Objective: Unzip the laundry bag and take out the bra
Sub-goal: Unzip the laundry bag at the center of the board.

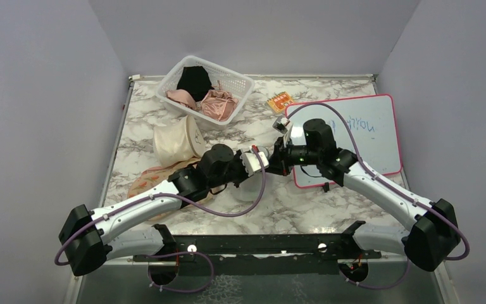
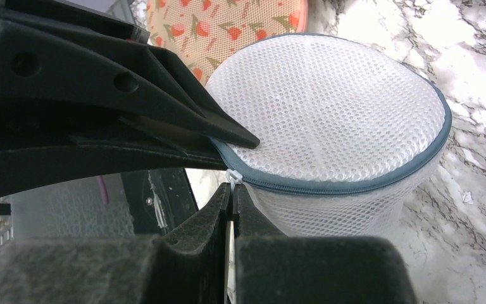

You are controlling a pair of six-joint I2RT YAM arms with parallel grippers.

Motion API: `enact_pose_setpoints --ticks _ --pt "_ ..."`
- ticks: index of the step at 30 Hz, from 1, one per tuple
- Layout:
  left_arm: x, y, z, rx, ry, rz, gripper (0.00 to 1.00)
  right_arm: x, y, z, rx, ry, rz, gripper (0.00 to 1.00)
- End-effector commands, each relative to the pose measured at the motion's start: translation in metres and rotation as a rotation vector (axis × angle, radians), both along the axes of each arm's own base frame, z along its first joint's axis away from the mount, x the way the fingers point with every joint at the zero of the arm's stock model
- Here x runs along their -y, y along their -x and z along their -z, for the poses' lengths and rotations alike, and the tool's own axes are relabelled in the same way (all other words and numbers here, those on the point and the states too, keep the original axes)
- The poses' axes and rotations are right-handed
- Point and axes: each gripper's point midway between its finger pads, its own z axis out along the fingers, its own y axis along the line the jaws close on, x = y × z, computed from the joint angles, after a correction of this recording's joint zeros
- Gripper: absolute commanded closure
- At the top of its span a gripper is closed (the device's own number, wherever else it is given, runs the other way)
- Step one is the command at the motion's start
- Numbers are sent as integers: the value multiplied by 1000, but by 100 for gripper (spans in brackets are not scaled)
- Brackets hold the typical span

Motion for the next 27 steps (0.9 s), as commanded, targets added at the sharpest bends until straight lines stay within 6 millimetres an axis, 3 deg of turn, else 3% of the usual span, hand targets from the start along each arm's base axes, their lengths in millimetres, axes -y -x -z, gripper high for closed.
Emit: enact_pose_setpoints --ticks 1,7,16,23,27 --pt "-8 -11 -17 71 -4 -49 96 3 -7 -11 55 -3 46 99" --pt "-7 -4 -29 102 45 -7 100 14 -33 2 16 54 245 99" --pt "-3 3 -30 94 65 31 100 37 -66 13 65 148 456 99" --pt "5 10 -28 66 64 84 100 25 -53 2 -13 -3 397 99" --pt "4 7 -27 68 66 66 100 18 -50 -16 40 -78 357 99"
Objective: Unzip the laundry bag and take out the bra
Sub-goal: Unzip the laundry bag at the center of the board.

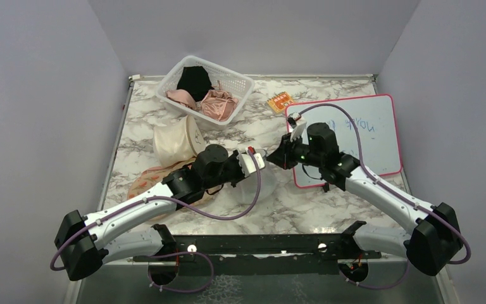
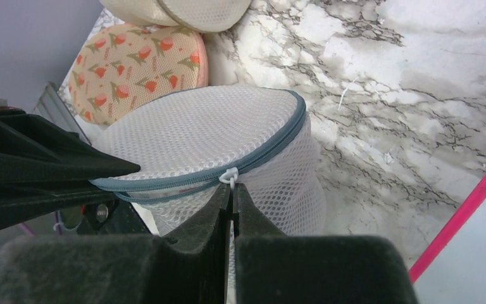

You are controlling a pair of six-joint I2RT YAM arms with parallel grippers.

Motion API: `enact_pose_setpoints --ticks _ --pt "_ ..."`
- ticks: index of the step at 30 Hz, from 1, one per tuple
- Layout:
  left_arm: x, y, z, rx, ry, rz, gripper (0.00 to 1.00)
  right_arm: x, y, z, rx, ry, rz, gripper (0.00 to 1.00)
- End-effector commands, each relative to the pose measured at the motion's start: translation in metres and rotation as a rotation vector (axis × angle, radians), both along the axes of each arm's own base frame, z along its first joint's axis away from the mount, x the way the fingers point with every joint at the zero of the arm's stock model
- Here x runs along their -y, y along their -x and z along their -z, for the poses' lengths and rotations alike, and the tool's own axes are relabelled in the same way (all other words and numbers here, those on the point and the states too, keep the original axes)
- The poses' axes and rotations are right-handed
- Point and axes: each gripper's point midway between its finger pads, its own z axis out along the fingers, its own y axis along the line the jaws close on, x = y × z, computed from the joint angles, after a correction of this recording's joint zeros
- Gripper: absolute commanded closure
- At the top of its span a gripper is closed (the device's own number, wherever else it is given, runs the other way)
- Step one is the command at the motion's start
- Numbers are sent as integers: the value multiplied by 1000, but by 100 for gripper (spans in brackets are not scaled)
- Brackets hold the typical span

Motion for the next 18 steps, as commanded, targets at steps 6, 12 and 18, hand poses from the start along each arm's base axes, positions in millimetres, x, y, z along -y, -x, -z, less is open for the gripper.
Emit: enact_pose_setpoints --ticks 6,12,18 --pt "1 -11 -16 21 57 -66 71 -26 19 -84 246 -249 -216 99" --pt "4 -8 -21 11 106 -62 52 -33 22 -84 236 -235 -282 99" --pt "4 -11 -25 5 130 -90 51 -37 31 -74 217 -213 -364 99"
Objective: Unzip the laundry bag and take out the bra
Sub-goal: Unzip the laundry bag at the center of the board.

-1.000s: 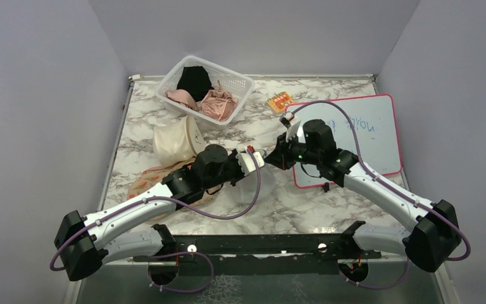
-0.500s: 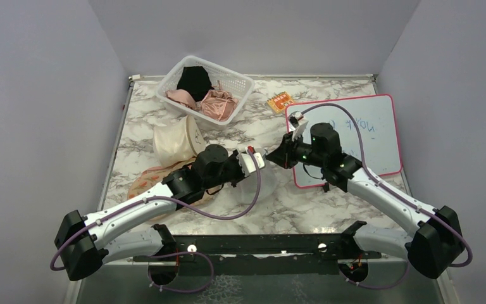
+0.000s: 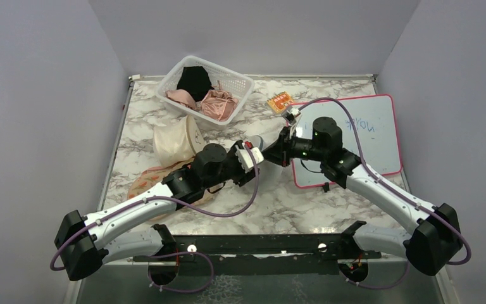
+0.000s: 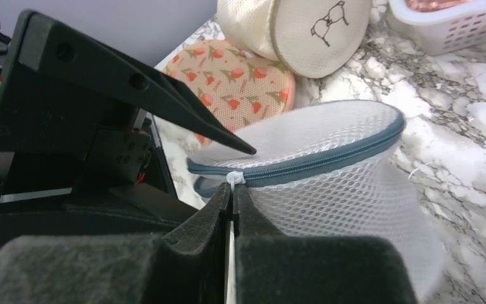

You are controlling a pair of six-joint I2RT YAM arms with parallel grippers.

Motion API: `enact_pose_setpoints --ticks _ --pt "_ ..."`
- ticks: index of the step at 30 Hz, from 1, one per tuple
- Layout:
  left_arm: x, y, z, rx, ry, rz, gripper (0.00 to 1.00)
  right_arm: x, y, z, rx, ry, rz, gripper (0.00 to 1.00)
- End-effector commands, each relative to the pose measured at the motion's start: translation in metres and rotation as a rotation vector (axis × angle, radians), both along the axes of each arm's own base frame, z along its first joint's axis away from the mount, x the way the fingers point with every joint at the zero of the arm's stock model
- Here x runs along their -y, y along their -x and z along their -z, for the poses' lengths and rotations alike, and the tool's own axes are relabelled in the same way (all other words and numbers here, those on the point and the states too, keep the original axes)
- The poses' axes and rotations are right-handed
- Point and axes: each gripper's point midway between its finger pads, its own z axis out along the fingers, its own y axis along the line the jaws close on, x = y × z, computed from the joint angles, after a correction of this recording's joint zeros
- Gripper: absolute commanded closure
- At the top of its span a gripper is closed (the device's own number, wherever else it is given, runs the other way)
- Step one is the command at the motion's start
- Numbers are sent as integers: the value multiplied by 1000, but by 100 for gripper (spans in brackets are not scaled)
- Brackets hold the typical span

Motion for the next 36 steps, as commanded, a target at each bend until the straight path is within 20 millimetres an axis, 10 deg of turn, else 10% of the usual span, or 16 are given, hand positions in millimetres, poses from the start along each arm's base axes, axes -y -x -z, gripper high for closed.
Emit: enact_pose_setpoints --ticks 1,6,14,28,36 --pt "-2 -6 -11 16 51 -49 56 -5 9 -13 67 -22 -83 99" --pt "-7 -13 -5 20 15 -90 85 -3 13 9 29 8 -89 99" --pt "-4 -5 -5 33 -4 -23 45 2 14 33 -6 50 -70 99" --pt "-1 -6 10 15 -76 -5 79 5 3 44 -28 107 -23 99" --pt "-3 0 -5 50 -40 11 52 7 5 47 -6 129 -44 99"
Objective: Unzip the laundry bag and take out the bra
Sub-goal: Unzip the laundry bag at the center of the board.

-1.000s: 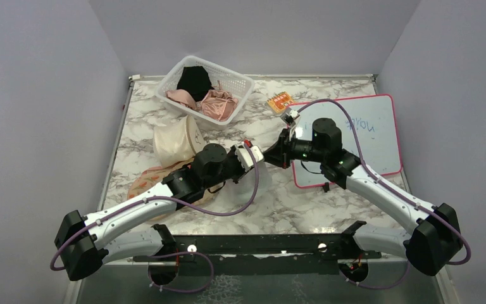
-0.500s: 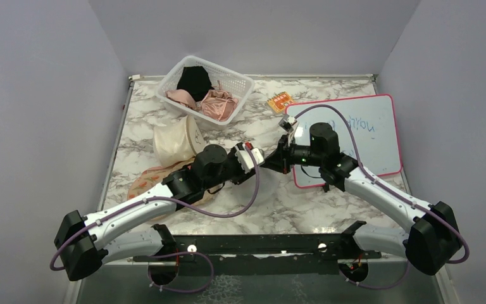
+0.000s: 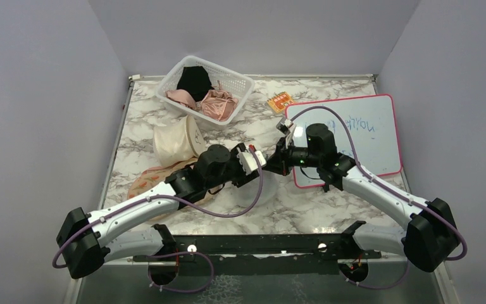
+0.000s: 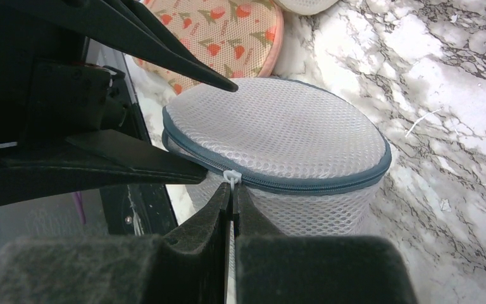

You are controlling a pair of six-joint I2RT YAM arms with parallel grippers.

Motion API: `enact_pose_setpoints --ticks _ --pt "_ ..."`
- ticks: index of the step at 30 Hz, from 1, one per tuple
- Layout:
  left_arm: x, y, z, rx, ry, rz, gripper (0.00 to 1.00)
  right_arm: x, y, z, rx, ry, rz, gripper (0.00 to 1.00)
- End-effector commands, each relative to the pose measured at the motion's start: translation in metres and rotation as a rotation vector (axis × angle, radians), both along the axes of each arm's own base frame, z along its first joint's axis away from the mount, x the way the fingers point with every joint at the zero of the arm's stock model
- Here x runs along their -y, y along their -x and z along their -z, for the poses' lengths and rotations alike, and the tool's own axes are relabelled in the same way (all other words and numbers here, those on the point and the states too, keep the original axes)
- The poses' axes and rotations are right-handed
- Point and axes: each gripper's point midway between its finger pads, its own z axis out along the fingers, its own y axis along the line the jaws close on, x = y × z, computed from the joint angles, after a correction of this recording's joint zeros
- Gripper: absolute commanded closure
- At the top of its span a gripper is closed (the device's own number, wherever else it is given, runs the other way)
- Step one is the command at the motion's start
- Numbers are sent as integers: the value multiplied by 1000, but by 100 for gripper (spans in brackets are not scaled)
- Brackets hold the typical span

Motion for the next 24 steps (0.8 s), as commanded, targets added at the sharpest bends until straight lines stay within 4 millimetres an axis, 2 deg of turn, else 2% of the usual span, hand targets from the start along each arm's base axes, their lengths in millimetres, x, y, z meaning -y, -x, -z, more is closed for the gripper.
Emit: enact_pose_setpoints --ticks 1,4,11,14,17,24 --pt "4 8 -30 50 62 40 52 -1 -4 -7 43 8 -5 99" --pt "2 10 -35 83 80 39 50 -2 -3 -6 41 8 -12 99" --pt "3 12 -30 92 52 57 50 -2 -4 -9 47 5 -18 99" --pt "1 9 -25 100 16 38 53 -3 -3 -10 49 4 -21 99" --pt "-4 2 -21 112 -13 -2 62 -3 -2 -13 54 0 -28 99" --pt "-2 -1 -7 90 -63 -7 64 -3 -1 -12 55 -1 -37 99"
